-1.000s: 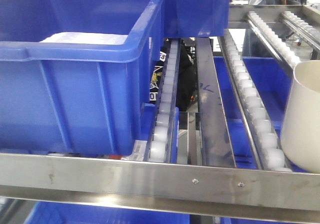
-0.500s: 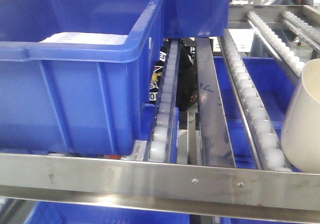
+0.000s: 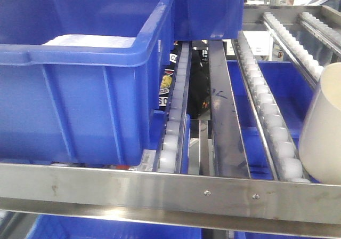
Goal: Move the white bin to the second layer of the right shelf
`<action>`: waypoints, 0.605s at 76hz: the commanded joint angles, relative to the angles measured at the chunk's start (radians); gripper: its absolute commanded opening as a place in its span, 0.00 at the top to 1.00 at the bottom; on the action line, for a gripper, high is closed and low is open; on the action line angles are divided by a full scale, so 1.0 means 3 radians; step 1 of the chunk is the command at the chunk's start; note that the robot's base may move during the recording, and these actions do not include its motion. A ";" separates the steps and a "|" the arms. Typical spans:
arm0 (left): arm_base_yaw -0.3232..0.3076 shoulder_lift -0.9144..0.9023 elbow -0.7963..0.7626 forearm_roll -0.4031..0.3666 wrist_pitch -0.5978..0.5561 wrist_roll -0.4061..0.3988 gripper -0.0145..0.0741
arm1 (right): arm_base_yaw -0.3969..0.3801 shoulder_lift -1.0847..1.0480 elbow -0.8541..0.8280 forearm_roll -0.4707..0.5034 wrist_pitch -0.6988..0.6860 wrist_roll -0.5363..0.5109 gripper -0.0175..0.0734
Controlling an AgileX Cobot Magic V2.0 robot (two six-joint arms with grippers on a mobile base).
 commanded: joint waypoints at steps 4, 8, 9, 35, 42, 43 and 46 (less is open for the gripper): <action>-0.0015 -0.0047 0.0123 0.0000 -0.0285 -0.0010 0.74 | -0.0008 -0.0007 -0.0088 0.0177 -0.0380 -0.0012 0.75; -0.0015 -0.0047 0.0123 0.0000 -0.0285 -0.0010 0.74 | -0.0008 -0.0007 -0.0088 0.0319 -0.0365 -0.0012 0.75; -0.0015 -0.0047 0.0123 0.0000 -0.0285 -0.0010 0.74 | -0.0008 -0.0007 -0.0088 0.0335 -0.0354 -0.0012 0.75; -0.0015 -0.0047 0.0123 0.0000 -0.0285 -0.0010 0.74 | -0.0008 -0.0007 -0.0088 0.0344 -0.0340 -0.0012 0.75; -0.0015 -0.0047 0.0123 0.0000 -0.0285 -0.0010 0.74 | -0.0008 -0.0007 -0.0088 0.0337 -0.0391 -0.0012 0.75; -0.0015 -0.0047 0.0123 0.0000 -0.0285 -0.0010 0.74 | -0.0008 -0.0007 -0.0088 0.0337 -0.0399 -0.0012 0.75; -0.0015 -0.0047 0.0123 0.0000 -0.0285 -0.0010 0.74 | -0.0008 -0.0007 -0.0088 0.0337 -0.0433 -0.0012 0.75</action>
